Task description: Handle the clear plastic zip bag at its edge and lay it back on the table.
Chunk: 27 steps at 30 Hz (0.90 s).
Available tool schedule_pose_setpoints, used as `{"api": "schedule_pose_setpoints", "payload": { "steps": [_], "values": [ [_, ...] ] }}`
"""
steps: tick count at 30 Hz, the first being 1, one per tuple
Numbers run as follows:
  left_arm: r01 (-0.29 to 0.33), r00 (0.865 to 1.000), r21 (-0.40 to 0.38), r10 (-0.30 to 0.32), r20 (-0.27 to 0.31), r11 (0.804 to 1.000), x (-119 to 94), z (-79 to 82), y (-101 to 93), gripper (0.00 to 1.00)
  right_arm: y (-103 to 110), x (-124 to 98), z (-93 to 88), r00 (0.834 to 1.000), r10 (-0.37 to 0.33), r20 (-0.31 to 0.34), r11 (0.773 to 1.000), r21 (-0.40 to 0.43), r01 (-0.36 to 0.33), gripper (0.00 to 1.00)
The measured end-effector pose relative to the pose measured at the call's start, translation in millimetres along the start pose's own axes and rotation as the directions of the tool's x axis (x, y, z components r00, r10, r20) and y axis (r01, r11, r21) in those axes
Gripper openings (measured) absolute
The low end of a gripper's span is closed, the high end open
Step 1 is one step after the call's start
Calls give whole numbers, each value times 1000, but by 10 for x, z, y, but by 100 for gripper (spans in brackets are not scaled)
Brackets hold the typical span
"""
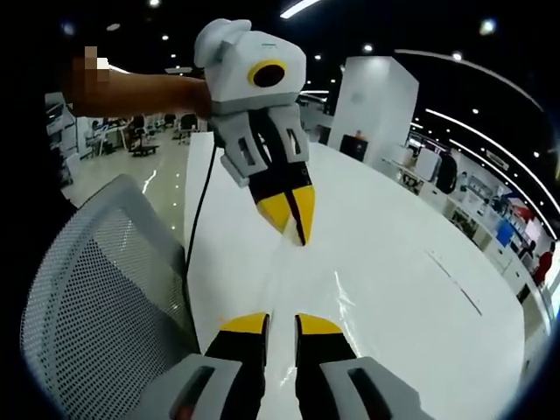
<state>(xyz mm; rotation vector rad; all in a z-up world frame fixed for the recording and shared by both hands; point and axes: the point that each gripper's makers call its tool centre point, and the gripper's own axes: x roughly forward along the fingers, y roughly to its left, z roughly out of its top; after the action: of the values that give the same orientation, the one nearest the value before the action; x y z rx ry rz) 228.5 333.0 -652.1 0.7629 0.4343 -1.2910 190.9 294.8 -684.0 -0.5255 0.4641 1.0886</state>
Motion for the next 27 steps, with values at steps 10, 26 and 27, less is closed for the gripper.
{"api": "schedule_pose_setpoints", "payload": {
  "steps": [10,26,27],
  "values": [
    [14,1000,0,-14,12,1000,-18,-6,-28,0,-124,-72,-46,999,-33,1,999,37,33,0],
    [-22,995,42,18,96,999,-141,284,-65,14,-172,-70,-27,999,-30,-15,999,35,31,0],
    [-17,995,48,12,95,999,-128,308,-83,15,-176,-73,-26,999,-30,-16,999,34,31,0]
  ]
}}
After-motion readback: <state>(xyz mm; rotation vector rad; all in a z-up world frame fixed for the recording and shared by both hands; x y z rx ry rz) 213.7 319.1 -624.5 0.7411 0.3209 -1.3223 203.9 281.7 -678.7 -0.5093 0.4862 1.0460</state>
